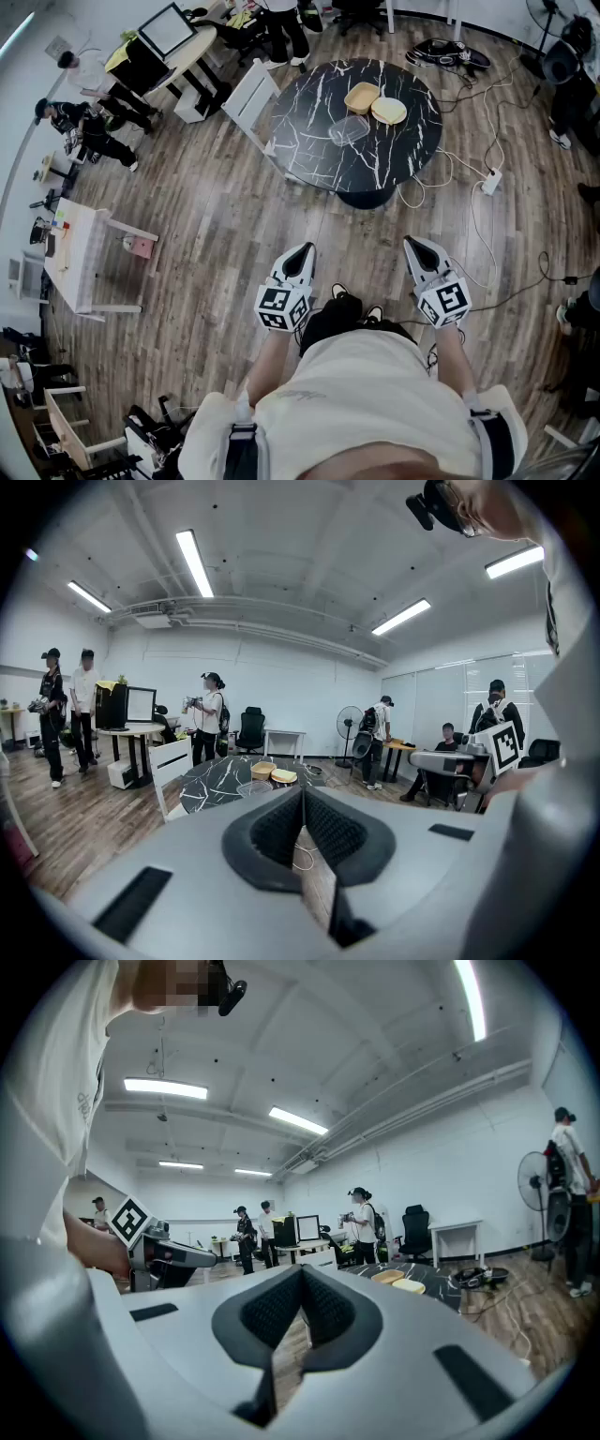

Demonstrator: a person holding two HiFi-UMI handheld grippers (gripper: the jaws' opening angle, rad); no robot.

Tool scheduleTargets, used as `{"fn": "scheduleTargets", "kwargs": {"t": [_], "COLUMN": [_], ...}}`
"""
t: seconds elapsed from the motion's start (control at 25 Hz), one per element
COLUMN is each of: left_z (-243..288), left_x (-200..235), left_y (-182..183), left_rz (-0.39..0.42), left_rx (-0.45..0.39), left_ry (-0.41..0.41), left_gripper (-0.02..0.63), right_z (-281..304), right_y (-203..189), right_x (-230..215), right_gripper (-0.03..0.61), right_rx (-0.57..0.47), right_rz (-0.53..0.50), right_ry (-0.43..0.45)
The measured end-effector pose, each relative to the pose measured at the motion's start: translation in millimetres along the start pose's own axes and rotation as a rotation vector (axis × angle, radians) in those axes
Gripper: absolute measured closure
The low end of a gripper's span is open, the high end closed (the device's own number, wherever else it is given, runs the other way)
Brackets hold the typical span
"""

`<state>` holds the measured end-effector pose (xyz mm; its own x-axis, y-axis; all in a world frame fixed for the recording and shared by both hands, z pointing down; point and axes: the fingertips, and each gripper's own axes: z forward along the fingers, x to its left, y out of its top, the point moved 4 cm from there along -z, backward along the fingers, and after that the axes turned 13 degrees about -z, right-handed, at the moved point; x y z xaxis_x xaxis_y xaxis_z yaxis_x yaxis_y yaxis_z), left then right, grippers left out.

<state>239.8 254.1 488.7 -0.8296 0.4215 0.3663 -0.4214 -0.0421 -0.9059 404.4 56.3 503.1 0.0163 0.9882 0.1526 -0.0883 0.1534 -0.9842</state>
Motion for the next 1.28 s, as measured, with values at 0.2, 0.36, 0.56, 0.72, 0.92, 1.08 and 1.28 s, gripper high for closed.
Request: {"fn": "scheduleTargets", "kwargs": {"t": [0.2, 0.36, 0.56, 0.72, 0.92, 1.08, 1.28], "left_z": [5, 5, -3, -6, 6, 25, 50], "left_x": [-6, -5, 10, 28, 52, 70, 108], "left_y": [-2, -5, -15, -14, -2, 17, 40], "left_rz": [-0.017, -0.028, -0.051, -0.07, -0.043, -0.02, -0.091], "left_rx": [-0.016, -0.013, 0.001, -0.014, -0.063, -0.097, -0.111], "left_ry": [-0.01, -0.015, 0.02, 0.034, 0.02, 0.013, -0.001], "left_gripper": [0.588, 0.588, 0.588, 0.588, 0.586, 0.502, 0.465], "right_z": [-6, -6, 3, 19, 49, 73, 118], "right_y": [-8, -14, -19, -21, -19, -8, 3], "right_x": [7, 14, 18, 23, 25, 16, 6], "right_gripper": [0.572, 0.572, 0.571, 0.572, 0.572, 0.571, 0.572], "right_rx": [0.007, 0.027, 0.037, 0.054, 0.069, 0.079, 0.1], "right_rz": [0.03, 0.047, 0.048, 0.033, 0.013, -0.006, -0.032], "right_ry": [0.003, 0.021, 0.034, 0.068, 0.089, 0.083, 0.082]}}
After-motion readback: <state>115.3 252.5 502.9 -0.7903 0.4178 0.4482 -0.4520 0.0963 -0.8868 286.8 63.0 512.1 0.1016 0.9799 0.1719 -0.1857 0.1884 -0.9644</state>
